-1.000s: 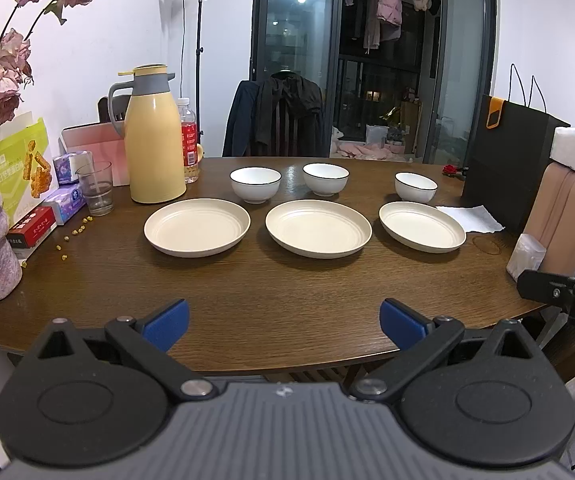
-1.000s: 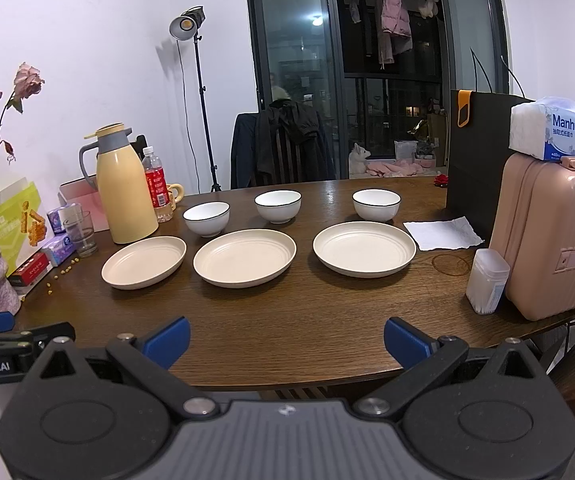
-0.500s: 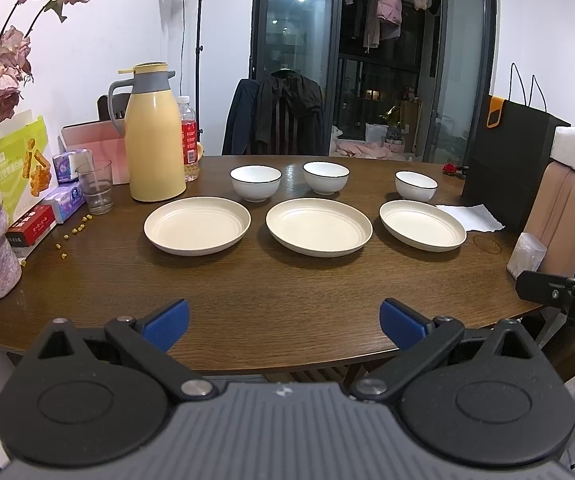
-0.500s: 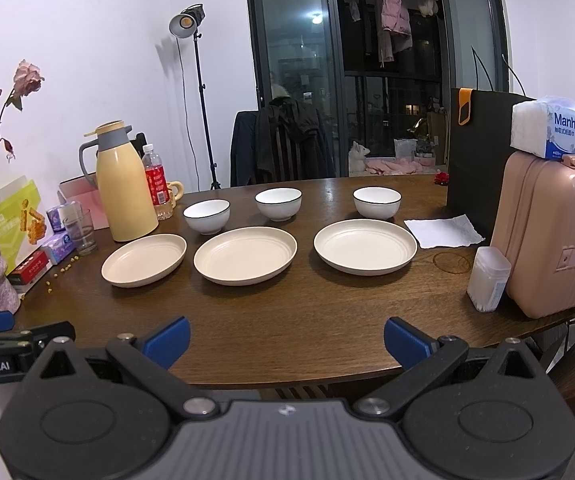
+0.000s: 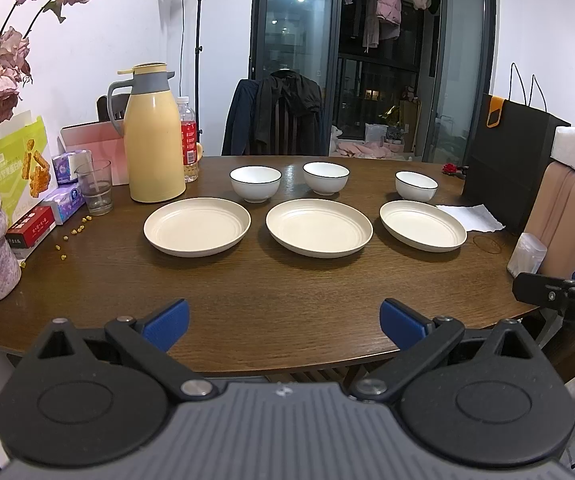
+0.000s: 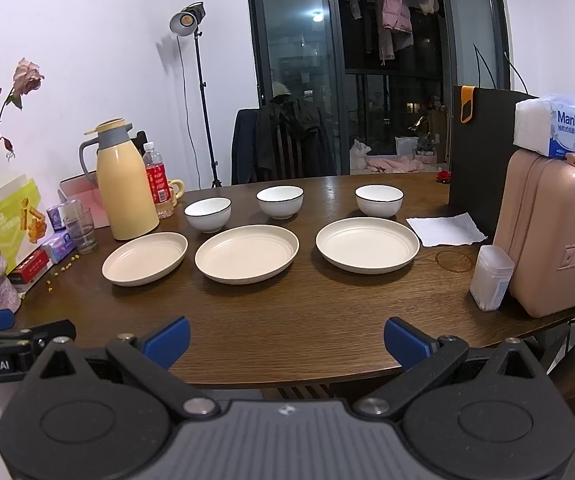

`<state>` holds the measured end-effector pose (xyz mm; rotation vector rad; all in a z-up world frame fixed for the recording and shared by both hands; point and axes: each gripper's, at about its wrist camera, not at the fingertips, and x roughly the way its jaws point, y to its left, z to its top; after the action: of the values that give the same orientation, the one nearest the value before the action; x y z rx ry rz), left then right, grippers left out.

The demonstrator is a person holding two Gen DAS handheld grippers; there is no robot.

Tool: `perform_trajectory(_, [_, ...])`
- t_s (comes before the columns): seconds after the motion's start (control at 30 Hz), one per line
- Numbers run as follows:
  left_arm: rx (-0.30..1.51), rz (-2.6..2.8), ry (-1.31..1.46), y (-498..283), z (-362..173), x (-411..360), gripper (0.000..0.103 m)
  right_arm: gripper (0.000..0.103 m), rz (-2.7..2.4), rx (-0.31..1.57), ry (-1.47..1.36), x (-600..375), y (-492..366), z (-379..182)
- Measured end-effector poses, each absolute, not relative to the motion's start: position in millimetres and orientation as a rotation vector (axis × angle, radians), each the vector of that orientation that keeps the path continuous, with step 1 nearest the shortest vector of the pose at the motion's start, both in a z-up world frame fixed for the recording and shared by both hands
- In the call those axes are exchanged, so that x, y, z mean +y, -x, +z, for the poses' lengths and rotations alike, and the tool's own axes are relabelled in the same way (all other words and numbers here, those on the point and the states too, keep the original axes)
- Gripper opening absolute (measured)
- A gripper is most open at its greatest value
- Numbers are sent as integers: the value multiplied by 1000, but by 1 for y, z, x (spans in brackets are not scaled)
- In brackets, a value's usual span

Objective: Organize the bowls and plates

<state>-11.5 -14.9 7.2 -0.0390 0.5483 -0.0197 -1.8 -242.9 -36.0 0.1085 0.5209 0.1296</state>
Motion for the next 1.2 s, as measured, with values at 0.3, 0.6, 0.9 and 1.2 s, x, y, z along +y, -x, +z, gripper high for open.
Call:
perform_trajectory(0.3, [549, -22, 43, 11, 7, -14, 103, 103, 133, 524, -107, -240, -1, -38])
perform_trajectory(0.6, [553, -16, 48, 2, 6, -12, 103, 103, 146, 530, -102, -239, -10, -38])
perform_trajectory(0.9, [554, 6, 58, -16, 11, -11, 103, 103, 167, 532, -96, -242, -23, -34])
perform_trajectory(1.2, [562, 5, 55, -35, 14, -10, 103, 103, 163, 541, -101, -244, -46, -32])
